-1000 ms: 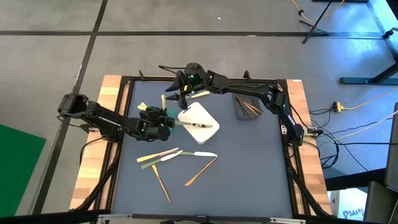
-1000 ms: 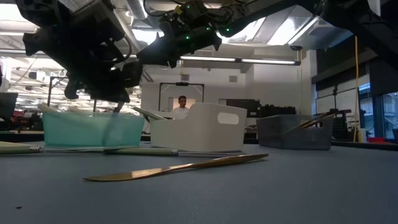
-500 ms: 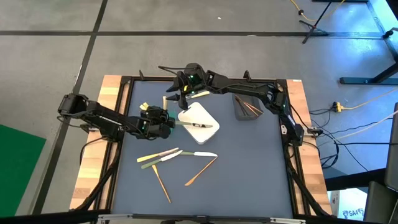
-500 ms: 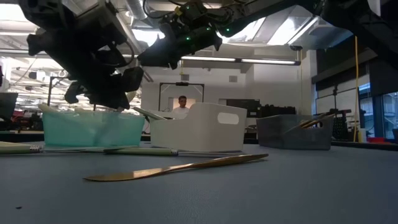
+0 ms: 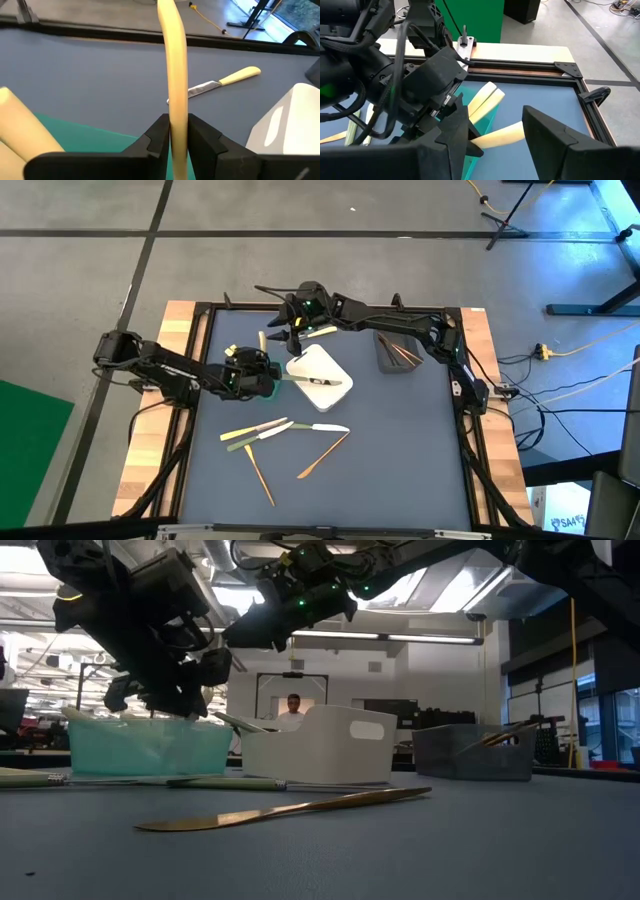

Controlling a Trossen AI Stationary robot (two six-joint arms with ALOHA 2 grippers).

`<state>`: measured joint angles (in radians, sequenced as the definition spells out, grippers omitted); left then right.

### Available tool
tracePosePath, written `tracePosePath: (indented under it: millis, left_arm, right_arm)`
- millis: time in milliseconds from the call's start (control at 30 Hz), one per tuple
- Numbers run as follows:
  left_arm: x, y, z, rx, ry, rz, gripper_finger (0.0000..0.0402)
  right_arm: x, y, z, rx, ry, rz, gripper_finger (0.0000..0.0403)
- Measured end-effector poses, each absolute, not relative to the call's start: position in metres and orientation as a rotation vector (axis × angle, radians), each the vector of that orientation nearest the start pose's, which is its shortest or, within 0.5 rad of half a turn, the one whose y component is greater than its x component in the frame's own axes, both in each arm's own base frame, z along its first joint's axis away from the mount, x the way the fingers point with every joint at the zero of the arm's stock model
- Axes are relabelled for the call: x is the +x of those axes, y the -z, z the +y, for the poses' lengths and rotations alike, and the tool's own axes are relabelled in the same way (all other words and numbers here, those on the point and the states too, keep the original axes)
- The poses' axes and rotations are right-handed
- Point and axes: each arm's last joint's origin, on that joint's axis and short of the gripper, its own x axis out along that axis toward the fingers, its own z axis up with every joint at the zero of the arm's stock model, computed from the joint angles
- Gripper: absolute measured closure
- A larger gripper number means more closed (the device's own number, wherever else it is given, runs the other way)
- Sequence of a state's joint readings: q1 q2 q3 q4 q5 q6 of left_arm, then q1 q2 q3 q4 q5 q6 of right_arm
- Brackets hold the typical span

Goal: Sort silverware by color (type)
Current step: Put the top yellow table knife into the green bin

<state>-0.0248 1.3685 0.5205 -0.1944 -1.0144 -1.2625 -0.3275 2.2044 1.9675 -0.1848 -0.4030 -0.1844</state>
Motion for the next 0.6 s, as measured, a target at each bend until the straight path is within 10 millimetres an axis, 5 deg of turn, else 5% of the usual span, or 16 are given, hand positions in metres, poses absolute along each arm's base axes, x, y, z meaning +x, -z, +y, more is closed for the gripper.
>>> tracePosePath:
  millis: [600]
  left_arm:
    - [0.2162, -0.1462, 0.0195, -0.610, -1.248, 0.270, 0.0277]
  right_arm:
    - [0.4904, -0.2778, -0.1554, -0.035, -0.111, 0.392, 0.0228]
